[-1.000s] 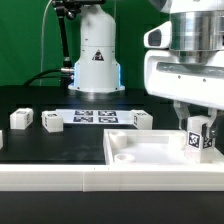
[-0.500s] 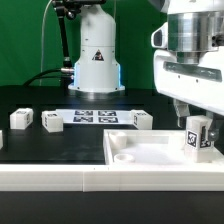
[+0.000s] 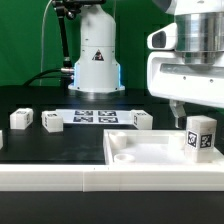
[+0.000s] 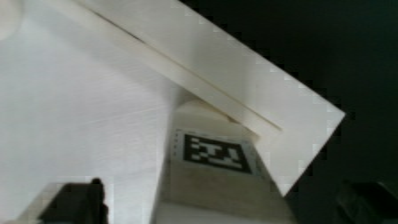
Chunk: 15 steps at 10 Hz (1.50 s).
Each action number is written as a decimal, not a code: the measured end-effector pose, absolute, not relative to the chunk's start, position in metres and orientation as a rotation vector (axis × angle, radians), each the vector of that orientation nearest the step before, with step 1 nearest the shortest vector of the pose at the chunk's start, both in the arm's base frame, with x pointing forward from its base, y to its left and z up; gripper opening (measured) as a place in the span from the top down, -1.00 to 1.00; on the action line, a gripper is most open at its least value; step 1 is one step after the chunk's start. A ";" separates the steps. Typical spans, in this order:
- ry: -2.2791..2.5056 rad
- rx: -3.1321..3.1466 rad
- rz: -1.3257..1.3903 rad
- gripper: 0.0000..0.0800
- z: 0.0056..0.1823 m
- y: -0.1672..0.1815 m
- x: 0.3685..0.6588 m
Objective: Assemble one leg
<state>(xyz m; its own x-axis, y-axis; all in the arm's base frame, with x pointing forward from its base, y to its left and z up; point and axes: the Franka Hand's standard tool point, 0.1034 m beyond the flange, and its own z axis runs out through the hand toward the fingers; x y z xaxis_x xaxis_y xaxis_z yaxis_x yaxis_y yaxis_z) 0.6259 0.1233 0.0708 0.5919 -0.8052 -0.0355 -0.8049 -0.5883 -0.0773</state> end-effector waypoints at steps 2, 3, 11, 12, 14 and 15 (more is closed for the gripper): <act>1.038 -2.897 -0.007 -0.62 0.072 0.130 0.624; 0.850 -2.959 -0.014 -0.62 0.072 0.129 0.624; -0.172 -3.136 -0.175 -0.62 0.071 0.121 0.630; -0.229 -3.134 -0.173 -0.62 0.071 0.121 0.630; -0.221 -3.134 -0.172 -0.35 0.070 0.121 0.630; -0.221 -3.134 -0.171 0.02 0.070 0.121 0.630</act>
Offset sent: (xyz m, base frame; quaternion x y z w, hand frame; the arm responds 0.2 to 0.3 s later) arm 0.0013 -0.0035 0.0025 -0.0174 0.0026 -0.2688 0.9630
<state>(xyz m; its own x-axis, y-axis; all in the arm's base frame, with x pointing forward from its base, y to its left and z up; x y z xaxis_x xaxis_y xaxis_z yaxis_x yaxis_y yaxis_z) 0.6299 0.1209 0.0697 0.9842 0.1399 0.1081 0.1394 -0.9902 0.0128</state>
